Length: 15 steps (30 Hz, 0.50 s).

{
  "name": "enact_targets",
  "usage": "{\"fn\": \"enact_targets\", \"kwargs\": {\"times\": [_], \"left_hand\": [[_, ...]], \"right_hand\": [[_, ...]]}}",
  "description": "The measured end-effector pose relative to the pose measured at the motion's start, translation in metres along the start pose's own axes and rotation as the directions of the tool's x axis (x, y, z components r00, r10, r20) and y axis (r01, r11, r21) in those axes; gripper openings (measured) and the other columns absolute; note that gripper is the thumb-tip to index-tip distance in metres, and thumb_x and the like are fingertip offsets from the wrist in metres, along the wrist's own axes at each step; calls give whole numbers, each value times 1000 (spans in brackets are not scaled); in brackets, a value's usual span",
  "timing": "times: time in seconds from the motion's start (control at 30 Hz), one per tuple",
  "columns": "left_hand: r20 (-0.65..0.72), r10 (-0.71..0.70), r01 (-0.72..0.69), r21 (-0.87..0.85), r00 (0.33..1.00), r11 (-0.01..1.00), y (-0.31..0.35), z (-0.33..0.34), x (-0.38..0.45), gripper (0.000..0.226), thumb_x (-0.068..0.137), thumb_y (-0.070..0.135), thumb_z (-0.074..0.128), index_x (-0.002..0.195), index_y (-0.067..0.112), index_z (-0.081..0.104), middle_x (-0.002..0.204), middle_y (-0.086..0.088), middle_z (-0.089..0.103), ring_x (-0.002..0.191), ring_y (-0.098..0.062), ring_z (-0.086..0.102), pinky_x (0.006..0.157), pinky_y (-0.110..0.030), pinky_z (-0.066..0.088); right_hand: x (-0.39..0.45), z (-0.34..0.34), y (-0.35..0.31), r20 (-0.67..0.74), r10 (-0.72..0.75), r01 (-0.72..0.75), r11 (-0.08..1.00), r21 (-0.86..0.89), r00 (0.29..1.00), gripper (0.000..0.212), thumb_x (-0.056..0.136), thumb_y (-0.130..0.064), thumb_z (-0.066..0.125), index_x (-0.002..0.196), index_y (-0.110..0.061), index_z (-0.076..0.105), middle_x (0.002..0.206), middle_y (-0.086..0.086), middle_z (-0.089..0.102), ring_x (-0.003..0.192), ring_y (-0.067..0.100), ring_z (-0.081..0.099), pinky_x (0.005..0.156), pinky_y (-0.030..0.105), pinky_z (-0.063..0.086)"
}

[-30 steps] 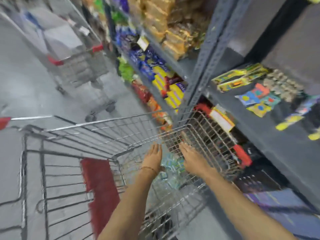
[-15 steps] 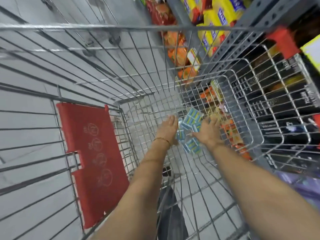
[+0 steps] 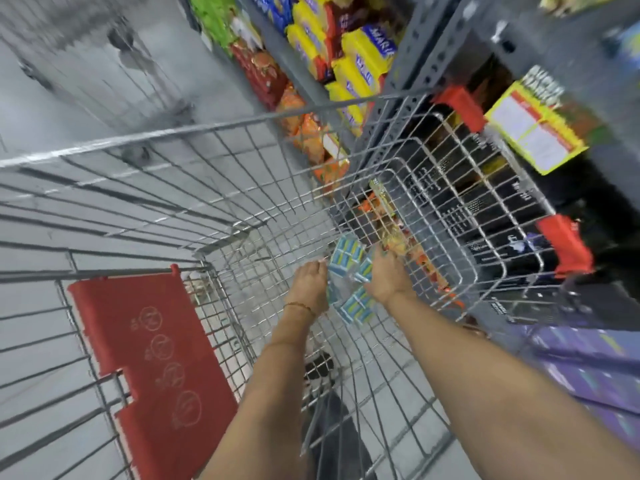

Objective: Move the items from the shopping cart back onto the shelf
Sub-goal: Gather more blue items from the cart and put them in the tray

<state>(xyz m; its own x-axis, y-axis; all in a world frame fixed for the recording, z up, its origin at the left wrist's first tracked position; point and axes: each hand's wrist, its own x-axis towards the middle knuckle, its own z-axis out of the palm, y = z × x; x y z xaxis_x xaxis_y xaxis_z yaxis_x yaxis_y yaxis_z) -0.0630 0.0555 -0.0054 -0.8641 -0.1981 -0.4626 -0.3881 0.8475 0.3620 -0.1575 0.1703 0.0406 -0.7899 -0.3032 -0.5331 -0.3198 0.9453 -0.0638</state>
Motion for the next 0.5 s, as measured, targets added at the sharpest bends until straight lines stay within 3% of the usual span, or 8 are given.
{"fn": "enact_targets", "kwargs": {"times": [0.13, 0.27, 0.4, 0.5], "left_hand": [[10, 38, -39, 101, 999, 994, 18, -57, -16, 64, 78, 21, 67, 132, 6, 37, 132, -13, 46, 121, -30, 43, 108, -38, 32], [2, 126, -125, 176, 992, 976, 61, -131, -31, 70, 74, 23, 72, 133, 8, 37, 135, -12, 42, 123, -30, 42, 107, -41, 34], [-28, 263, -248, 242, 965, 938, 127, -196, -49, 73, 73, 29, 73, 134, 13, 35, 138, -9, 39, 128, -29, 40, 109, -50, 30], [-53, 438, -405, 296, 898, 865, 185, -231, -60, 79, 71, 40, 74, 136, 12, 37, 138, -10, 43, 128, -28, 41, 109, -42, 33]], "right_hand": [[-29, -53, 4, 8, -21, 22, 999, -34, 1000, 73, 77, -14, 78, 137, -6, 36, 135, 18, 46, 122, 34, 47, 97, 39, 46], [-71, -116, 19, -78, -102, 102, 995, -6, 992, 61, 77, -13, 76, 129, -8, 45, 128, 14, 52, 119, 29, 47, 96, 37, 46], [-121, -181, 54, -183, -166, 184, 979, 88, 969, 77, 71, -13, 79, 137, -7, 39, 131, 15, 46, 126, 31, 40, 104, 38, 39], [-160, -223, 96, -273, -155, 190, 976, 106, 949, 84, 75, -21, 77, 146, -12, 32, 143, 11, 42, 133, 26, 39, 109, 34, 35]]}}
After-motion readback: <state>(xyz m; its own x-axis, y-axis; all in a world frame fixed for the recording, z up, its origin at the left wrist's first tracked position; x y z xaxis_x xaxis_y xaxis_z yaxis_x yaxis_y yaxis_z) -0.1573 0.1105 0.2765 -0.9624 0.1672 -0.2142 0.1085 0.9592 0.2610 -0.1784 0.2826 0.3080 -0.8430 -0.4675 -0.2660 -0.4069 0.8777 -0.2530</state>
